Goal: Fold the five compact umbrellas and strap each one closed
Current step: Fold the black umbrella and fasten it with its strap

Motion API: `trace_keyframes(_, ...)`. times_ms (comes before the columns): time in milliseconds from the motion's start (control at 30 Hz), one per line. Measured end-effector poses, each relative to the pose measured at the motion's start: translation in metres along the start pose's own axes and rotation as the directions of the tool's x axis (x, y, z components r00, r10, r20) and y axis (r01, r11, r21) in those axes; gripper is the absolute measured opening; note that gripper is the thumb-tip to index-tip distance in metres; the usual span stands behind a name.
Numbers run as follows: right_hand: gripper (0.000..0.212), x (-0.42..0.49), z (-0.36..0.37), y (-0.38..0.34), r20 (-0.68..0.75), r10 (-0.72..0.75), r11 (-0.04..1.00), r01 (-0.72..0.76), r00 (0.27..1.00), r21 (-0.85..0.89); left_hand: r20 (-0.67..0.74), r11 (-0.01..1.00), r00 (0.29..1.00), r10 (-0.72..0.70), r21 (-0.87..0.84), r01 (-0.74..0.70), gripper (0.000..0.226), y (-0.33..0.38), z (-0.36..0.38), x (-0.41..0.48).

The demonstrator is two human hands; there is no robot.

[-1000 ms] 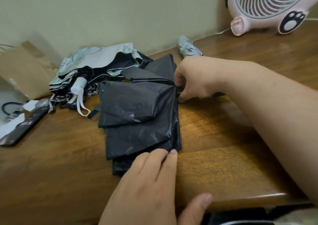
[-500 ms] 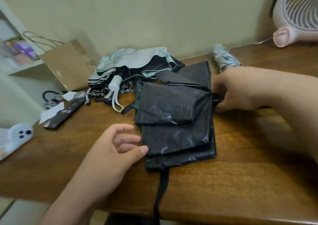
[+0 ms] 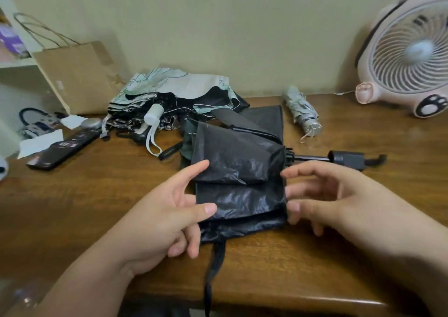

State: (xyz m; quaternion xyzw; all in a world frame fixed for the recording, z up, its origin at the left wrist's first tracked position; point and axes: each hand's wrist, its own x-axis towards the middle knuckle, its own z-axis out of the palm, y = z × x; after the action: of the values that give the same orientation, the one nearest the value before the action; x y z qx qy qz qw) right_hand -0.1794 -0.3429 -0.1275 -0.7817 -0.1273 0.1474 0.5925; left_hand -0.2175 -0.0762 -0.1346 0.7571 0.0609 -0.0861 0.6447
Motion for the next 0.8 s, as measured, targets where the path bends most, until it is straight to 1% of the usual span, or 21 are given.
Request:
trace_keyframes(33, 0.045, -0.004, 0.005, 0.007, -0.003, 0.015, 0.996, -0.015, 1.0, 0.091, 0.026, 1.0, 1.0, -0.006, -0.01, 0.006, 0.074, 0.001, 0.0, -0.001)
trace_keyframes(67, 0.049, -0.007, 0.009, 0.012, -0.004, 0.024, 0.99, -0.024, 1.0, 0.139, 0.037, 1.0, 0.999, -0.009, -0.018, 0.01, 0.073, 0.001, -0.001, -0.002)
trace_keyframes(133, 0.049, -0.01, 0.015, 0.016, -0.039, 0.029, 0.989, -0.023, 0.999, 0.143, 0.028, 1.0, 1.0, -0.009, -0.026, 0.01, 0.07, 0.001, -0.002, -0.001)
trace_keyframes(200, 0.035, -0.01, 0.019, 0.015, -0.116, 0.035, 0.997, -0.026, 0.993, 0.076, 0.005, 0.999, 1.0, 0.005, 0.033, -0.006, 0.065, 0.0, -0.002, 0.0)
trace_keyframes(267, 0.016, -0.008, 0.022, 0.014, -0.18, 0.038, 0.999, -0.044, 0.983, -0.031, -0.024, 0.99, 0.999, 0.028, 0.138, -0.024, 0.059, -0.001, -0.002, -0.001)
trace_keyframes(333, 0.005, -0.006, 0.027, 0.013, -0.224, 0.03, 0.989, -0.061, 0.974, -0.132, -0.076, 0.964, 0.996, 0.053, 0.263, -0.032, 0.05, -0.002, 0.0, -0.004)
trace_keyframes(400, 0.007, -0.003, 0.032, 0.012, -0.261, 0.002, 0.974, -0.06, 0.965, -0.217, -0.151, 0.898, 0.983, 0.101, 0.438, -0.025, 0.041, -0.005, 0.003, -0.006)
trace_keyframes(467, 0.008, 0.002, 0.036, 0.012, -0.289, -0.017, 0.938, -0.085, 0.957, -0.337, -0.248, 0.795, 0.952, 0.181, 0.606, 0.006, 0.04, -0.007, 0.006, -0.008)
trace_keyframes(500, 0.007, 0.005, 0.037, 0.011, -0.285, -0.023, 0.89, -0.11, 0.958, -0.442, -0.282, 0.738, 0.932, 0.227, 0.675, 0.024, 0.043, -0.009, 0.007, -0.008)
trace_keyframes(533, 0.01, 0.007, 0.038, 0.009, -0.278, -0.032, 0.821, -0.134, 0.96, -0.555, -0.295, 0.682, 0.916, 0.272, 0.731, 0.033, 0.048, -0.01, 0.008, -0.009)
trace_keyframes(600, 0.026, 0.013, 0.037, 0.004, -0.263, -0.077, 0.658, -0.149, 0.962, -0.738, -0.268, 0.603, 0.907, 0.325, 0.797, 0.019, 0.062, -0.012, 0.005, -0.006)
trace_keyframes(633, 0.035, 0.016, 0.036, -0.001, -0.248, -0.117, 0.594, -0.132, 0.962, -0.793, -0.247, 0.589, 0.91, 0.332, 0.808, 0.004, 0.067, -0.013, 0.001, -0.003)
trace_keyframes(667, 0.043, 0.02, 0.036, -0.007, -0.221, -0.165, 0.551, -0.096, 0.961, -0.829, -0.23, 0.589, 0.915, 0.333, 0.808, -0.011, 0.071, -0.012, -0.003, 0.0)
trace_keyframes(700, 0.049, 0.025, 0.035, -0.013, -0.175, -0.206, 0.502, -0.05, 0.963, -0.863, -0.218, 0.595, 0.918, 0.332, 0.804, -0.025, 0.074, -0.011, -0.007, 0.003)
trace_keyframes(733, 0.055, 0.032, 0.033, -0.018, -0.111, -0.257, 0.454, 0.019, 0.96, -0.891, -0.207, 0.599, 0.919, 0.336, 0.8, -0.039, 0.075, -0.008, -0.011, 0.006)
trace_keyframes(767, 0.058, 0.04, 0.029, -0.022, -0.043, -0.278, 0.382, 0.069, 0.96, -0.922, -0.199, 0.602, 0.917, 0.345, 0.796, -0.054, 0.074, -0.005, -0.015, 0.01)
trace_keyframes(800, 0.056, 0.049, 0.025, -0.026, 0.029, -0.304, 0.315, 0.129, 0.952, -0.94, -0.197, 0.609, 0.912, 0.359, 0.79, -0.069, 0.071, -0.002, -0.019, 0.015)
